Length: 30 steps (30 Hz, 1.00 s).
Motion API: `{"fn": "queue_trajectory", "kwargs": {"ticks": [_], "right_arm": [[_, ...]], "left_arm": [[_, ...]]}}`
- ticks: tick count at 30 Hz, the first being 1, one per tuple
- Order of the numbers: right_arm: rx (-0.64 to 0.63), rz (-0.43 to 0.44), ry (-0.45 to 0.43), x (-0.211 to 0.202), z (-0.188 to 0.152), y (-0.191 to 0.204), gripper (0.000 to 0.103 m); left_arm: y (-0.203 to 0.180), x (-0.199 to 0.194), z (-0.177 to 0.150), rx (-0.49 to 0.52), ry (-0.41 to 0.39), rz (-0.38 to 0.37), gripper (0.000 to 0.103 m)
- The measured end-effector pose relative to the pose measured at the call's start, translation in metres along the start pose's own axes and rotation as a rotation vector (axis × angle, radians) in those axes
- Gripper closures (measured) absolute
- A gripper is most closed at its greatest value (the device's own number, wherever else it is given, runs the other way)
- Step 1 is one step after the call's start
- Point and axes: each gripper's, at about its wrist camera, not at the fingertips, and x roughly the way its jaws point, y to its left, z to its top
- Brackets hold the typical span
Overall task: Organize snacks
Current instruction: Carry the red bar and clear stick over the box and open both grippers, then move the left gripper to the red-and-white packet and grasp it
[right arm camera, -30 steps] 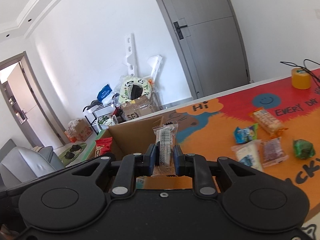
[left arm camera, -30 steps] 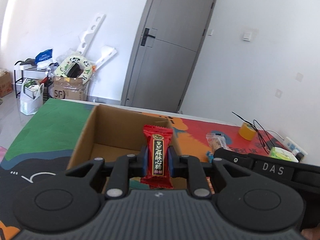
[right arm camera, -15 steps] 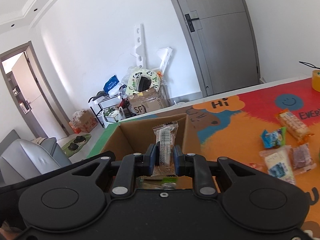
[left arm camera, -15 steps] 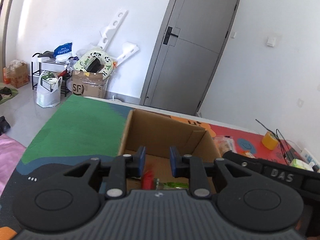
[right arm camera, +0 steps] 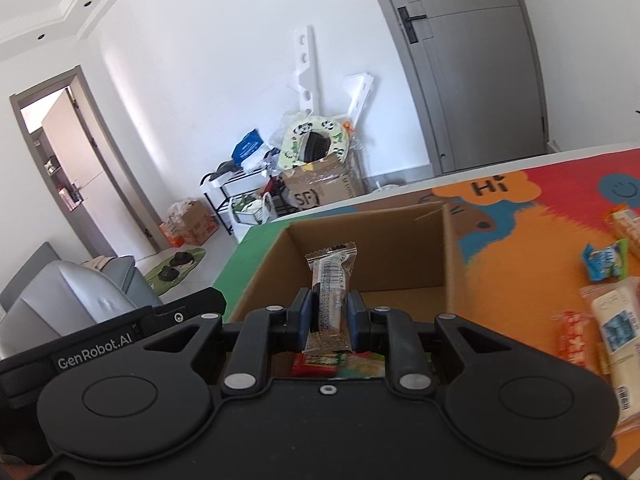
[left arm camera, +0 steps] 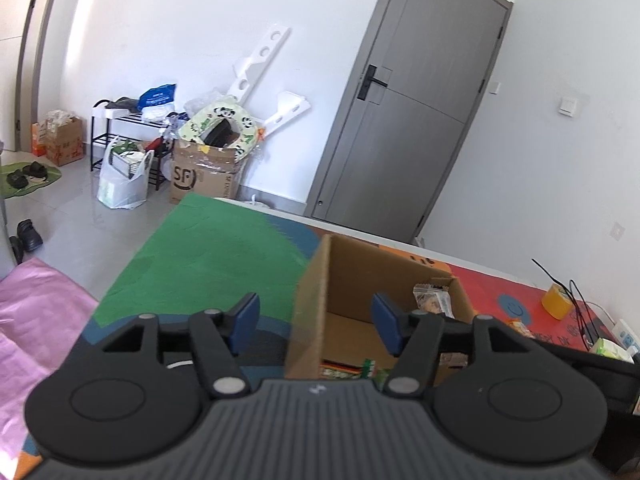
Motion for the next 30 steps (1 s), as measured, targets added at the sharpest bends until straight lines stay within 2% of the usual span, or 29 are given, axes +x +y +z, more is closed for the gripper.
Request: {"fn": "queue_trajectory", "kwargs": {"ticks": [4,10,15,22,30], "right_arm": [[0.006,0.039,0.015,0.004,-0.002,0.009,0.077],[0.006,-0.008,0.014,-0.005,-0.003,0.002,0.071],[0.003,-0.050,-0.003,-0.023,-0.006,-0.008,0.059],[0.031,-0.113,-0.022,-0.045,-0.011,-0.035,0.048],[0.067,-0.162,-0.050,-0.072,-0.016,-0.062,0.021]], "left_arm": [[0.011,-0.002,0.000,-0.019,0.001,0.026,0.029],[0.014,-0.004,0.000,-0.051,0.008,0.022,0.019],[0.001,-0.005,-0.003,-0.035,0.019,-0.010,0.014],[-0.024,-0.001,-0.013,0.002,0.041,-0.053,0.012],[-0.051,-0.003,-0.021,0.044,0.048,-0.087,0.008]]}}
